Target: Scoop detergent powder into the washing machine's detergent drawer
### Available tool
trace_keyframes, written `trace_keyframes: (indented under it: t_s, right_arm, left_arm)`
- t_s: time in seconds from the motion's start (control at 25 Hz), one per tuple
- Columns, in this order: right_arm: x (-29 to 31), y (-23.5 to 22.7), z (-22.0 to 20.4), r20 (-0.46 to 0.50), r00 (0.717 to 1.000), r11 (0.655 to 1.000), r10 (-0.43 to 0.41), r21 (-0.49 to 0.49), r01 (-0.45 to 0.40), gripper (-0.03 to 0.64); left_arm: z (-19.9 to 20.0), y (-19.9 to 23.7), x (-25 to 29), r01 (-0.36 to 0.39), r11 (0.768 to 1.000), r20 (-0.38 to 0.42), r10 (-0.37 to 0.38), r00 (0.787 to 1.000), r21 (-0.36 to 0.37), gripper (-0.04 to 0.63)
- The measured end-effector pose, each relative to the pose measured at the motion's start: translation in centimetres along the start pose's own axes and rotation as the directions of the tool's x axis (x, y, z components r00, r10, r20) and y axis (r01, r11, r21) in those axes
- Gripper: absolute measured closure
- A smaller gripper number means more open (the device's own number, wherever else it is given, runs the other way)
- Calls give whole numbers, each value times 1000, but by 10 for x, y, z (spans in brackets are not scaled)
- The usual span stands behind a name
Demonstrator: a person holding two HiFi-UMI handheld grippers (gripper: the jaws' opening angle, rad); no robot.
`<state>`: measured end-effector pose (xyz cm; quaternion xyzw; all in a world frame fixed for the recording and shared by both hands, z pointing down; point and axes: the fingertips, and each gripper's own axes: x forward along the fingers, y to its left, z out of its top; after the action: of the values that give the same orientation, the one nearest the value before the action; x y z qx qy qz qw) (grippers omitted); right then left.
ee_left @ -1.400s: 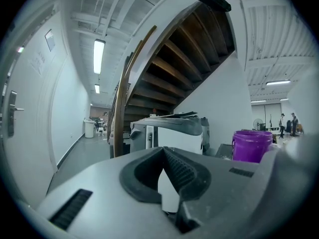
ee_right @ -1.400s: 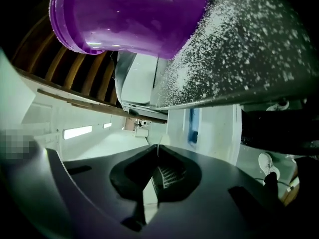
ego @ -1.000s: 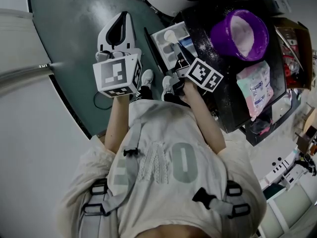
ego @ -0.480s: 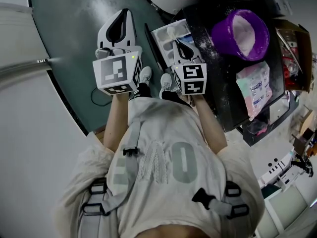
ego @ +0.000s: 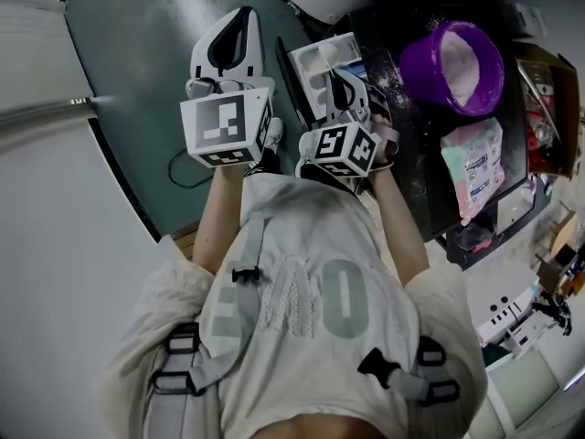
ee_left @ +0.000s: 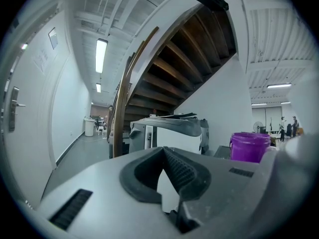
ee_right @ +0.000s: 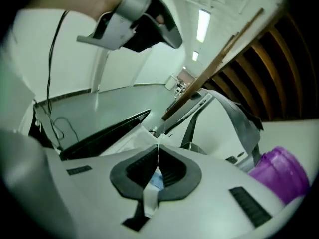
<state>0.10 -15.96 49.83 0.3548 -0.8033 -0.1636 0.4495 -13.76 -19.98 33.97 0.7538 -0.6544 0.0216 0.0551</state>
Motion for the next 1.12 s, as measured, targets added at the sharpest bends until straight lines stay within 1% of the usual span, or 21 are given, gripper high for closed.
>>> trace_keyframes:
  t_s: [0.08,0.16,0.24,0.32,0.4,0.48,0.56,0.64,1.0,1.12]
  right_arm:
    - [0,5,3,-3,1000,988,-13,-151,12,607]
    - [0,8,2,-11,1000,961,-22,-275,18,607]
    - [0,10,-1,-22,999,926,-34,-377,23,606]
    - [0,10,-4,-26,998,877,-56,-480,36,606]
    - [1,9,-8,-22,996,818,-83,-573,55,606]
    - [1,7,-11,-15,995,771,-99,-633,68,607]
    - [0,6,-13,-7,994,747,-105,-661,74,607]
    - [0,5,-14,-4,994,737,-105,-671,75,607]
    - [0,11,-14,-4,997,726,-79,-686,55,607]
    - [0,13,-15,-10,998,728,-63,-684,38,607]
  left_arm:
    - [0,0,0,1,1000,1,-1,1000,-2,575]
    - [-2,0,-1,1,1000,0,-1,1000,-6,575]
    - [-3,-1,-2,2,1000,-2,-2,1000,-8,575]
    - [-3,-2,-2,4,1000,-1,-4,1000,-8,575]
    - [-3,-2,-4,5,1000,0,-5,1000,-7,575]
    - [-3,-3,-5,4,1000,-2,-4,1000,-6,575]
    - [-4,-4,-6,4,1000,-3,-4,1000,-6,575]
    - [-5,-5,-6,5,1000,-5,-5,1000,-7,575]
    - [-2,-7,-7,5,1000,3,-5,1000,-7,575]
    - [-4,-7,-8,3,1000,0,-3,1000,-9,575]
